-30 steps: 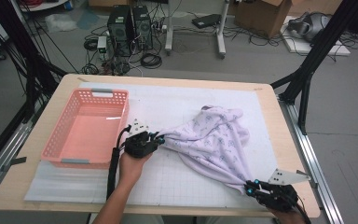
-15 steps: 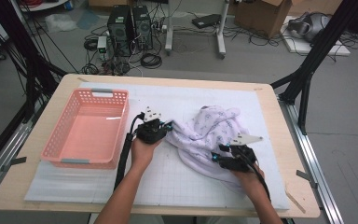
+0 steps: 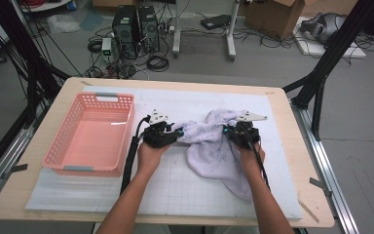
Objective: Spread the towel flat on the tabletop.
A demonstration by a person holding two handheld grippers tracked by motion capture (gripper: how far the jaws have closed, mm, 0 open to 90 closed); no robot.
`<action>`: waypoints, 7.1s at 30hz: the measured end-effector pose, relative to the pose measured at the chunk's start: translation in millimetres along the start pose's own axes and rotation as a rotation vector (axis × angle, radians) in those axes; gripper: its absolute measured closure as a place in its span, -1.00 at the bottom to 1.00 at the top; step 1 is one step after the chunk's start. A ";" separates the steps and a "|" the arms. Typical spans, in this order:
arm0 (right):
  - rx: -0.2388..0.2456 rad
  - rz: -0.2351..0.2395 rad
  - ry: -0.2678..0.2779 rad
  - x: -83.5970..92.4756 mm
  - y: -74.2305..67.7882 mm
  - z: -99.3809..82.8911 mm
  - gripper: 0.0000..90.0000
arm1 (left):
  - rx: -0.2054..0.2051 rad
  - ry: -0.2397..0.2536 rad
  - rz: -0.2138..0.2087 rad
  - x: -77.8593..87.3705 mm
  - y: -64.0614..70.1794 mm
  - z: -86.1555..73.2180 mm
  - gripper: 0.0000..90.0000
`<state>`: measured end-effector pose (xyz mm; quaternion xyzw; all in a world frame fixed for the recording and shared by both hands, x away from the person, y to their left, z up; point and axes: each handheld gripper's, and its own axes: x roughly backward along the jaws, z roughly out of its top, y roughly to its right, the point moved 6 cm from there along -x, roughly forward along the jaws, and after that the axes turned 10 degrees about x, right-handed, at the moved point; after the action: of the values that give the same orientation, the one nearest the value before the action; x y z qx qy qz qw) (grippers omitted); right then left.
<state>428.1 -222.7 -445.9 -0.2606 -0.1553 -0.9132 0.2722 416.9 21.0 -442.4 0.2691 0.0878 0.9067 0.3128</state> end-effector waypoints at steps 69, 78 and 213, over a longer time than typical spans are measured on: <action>-0.043 0.047 -0.041 78.8 -10.5 -72.3 0.29 | -0.045 -0.167 0.094 55.7 1.5 -71.1 0.90; -0.019 0.073 -0.077 85.8 -26.5 -84.7 0.25 | -0.031 -0.139 0.073 101.6 11.2 -98.8 0.88; 0.085 0.099 -0.118 95.0 -10.4 -80.5 0.94 | -0.077 -0.090 -0.073 16.3 26.4 -23.5 0.08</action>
<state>322.6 -288.2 -459.8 -0.3093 -0.1967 -0.8743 0.3182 379.7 10.4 -446.3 0.2939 0.0486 0.8844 0.3593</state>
